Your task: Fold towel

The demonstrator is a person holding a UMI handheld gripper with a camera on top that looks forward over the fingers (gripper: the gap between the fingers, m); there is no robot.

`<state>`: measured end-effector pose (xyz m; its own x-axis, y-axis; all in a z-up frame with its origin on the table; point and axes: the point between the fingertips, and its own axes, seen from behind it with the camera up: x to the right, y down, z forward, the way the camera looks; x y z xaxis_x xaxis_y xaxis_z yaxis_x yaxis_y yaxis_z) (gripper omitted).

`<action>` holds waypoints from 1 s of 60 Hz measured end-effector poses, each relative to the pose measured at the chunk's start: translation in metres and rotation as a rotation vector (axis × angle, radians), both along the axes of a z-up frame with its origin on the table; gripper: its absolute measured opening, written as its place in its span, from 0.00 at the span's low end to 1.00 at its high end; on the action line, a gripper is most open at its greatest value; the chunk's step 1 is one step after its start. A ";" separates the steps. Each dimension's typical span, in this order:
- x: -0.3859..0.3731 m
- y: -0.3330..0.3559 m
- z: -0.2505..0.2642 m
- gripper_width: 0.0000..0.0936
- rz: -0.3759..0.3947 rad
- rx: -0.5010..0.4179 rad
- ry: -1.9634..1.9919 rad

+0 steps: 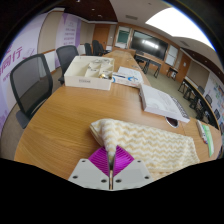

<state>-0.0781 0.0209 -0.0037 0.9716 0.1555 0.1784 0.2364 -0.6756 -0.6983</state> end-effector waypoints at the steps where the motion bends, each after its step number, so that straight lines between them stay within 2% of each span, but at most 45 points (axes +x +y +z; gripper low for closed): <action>1: -0.001 0.000 0.001 0.02 -0.004 -0.004 0.016; 9: -0.032 -0.012 0.030 0.02 0.008 -0.044 0.198; 16: -0.062 -0.022 0.104 0.03 0.029 -0.040 0.475; 21: -0.066 -0.015 0.159 0.04 0.048 0.018 0.607; 26: -0.037 -0.005 0.186 0.04 0.039 0.081 0.644; 30: -0.015 0.007 0.178 0.04 -0.002 0.091 0.629; 40: 0.061 0.007 0.101 0.07 -0.114 0.025 0.500; 43: 0.073 0.004 0.086 0.14 -0.121 0.016 0.468; 46: 0.084 -0.001 0.074 0.28 -0.120 0.003 0.442; 55: 0.137 -0.011 0.065 0.88 -0.178 0.025 0.319; 57: 0.148 -0.015 0.071 0.93 -0.189 0.037 0.293; 60: 0.156 -0.021 0.081 0.91 -0.191 0.058 0.273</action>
